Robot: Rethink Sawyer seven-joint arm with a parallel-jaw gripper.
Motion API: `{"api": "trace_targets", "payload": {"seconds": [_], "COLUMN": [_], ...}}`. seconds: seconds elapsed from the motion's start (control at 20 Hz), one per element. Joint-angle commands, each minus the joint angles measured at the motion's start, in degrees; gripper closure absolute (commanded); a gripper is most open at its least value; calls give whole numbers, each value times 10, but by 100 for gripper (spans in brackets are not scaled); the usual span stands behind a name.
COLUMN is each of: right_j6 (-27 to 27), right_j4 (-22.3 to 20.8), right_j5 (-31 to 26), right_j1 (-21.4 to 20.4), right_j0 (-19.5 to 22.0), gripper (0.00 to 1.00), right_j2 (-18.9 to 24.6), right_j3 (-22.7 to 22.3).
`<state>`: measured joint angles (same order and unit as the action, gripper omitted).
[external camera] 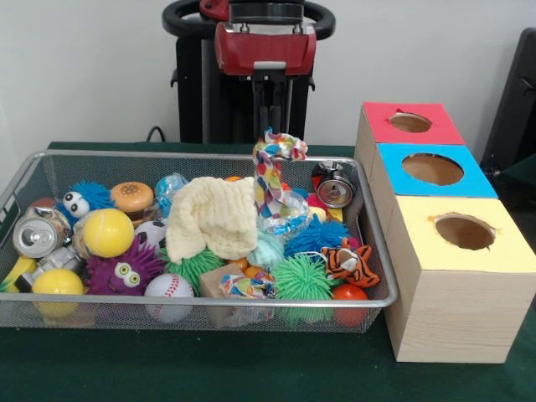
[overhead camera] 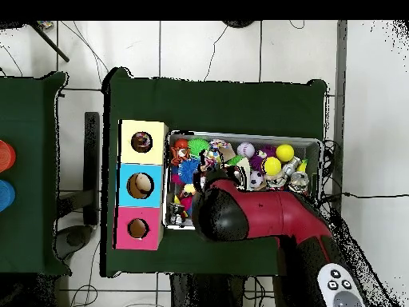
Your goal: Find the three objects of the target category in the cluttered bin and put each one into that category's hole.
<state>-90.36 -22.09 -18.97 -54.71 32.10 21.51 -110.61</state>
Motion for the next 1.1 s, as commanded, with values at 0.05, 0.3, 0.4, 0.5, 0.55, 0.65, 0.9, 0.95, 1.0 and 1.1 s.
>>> {"api": "trace_targets", "payload": {"seconds": [0.05,0.3,0.4,0.5,0.55,0.65,0.9,0.95,1.0,1.1], "right_j6": [-28,-33,-35,-35,-34,-30,-21,-20,-20,-20], "right_j4": [17,19,20,23,23,21,15,14,13,11], "right_j5": [-48,-39,-31,-26,-23,-19,-10,-9,-9,-8], "right_j1": [-4,-1,2,3,4,6,11,12,13,17], "right_j0": [-6,-11,-12,-11,-10,-8,-5,-5,-6,-9], "gripper": [100,100,100,100,100,100,100,100,100,100], "right_j2": [22,25,28,33,35,38,46,47,47,48], "right_j3": [40,43,42,40,39,38,38,39,40,41]}}
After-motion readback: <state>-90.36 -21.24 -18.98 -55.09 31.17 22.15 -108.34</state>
